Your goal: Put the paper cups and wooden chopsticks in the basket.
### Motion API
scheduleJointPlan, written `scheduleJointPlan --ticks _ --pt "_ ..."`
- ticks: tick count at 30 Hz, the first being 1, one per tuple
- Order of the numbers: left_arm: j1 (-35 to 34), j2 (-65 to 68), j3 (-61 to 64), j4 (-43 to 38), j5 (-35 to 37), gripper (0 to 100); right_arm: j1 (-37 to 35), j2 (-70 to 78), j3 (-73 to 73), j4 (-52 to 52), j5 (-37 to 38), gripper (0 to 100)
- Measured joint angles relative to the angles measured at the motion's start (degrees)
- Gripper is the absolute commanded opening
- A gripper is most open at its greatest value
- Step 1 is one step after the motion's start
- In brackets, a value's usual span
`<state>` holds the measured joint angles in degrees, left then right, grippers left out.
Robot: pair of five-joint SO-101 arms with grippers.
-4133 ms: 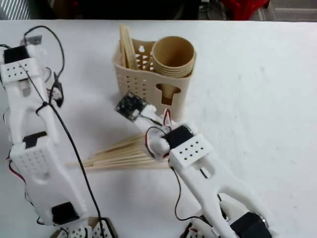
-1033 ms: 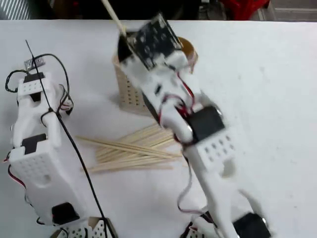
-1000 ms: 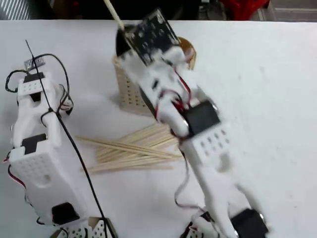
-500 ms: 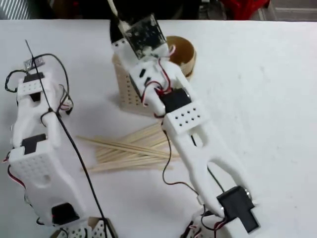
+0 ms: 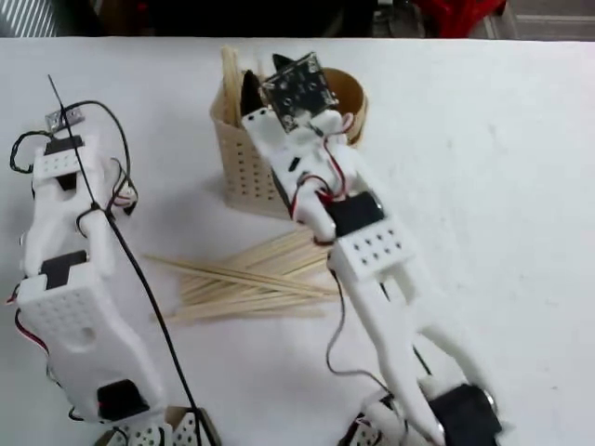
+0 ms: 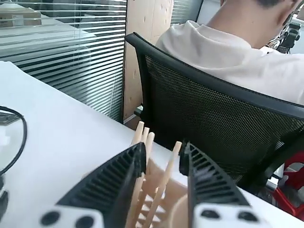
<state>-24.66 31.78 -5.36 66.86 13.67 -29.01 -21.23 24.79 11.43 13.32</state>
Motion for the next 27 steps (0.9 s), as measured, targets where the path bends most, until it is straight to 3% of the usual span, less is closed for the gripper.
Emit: scheduleJointPlan --ticks 7,12,14,20,27 --pt "0.0 0.0 0.0 0.0 0.0 11 -3.16 -15.3 0.18 23.56 -0.26 3.3" --pt "0.0 0.0 0.0 0.0 0.0 11 -7.65 -22.51 2.9 44.22 -0.09 11.2" --pt "0.0 0.0 0.0 0.0 0.0 11 -10.2 -21.71 5.36 49.14 3.16 13.8" --pt "0.0 0.0 0.0 0.0 0.0 11 -13.71 -10.11 12.75 48.79 14.07 14.4" --pt "0.0 0.0 0.0 0.0 0.0 11 -14.86 9.49 14.33 36.75 18.2 14.2"
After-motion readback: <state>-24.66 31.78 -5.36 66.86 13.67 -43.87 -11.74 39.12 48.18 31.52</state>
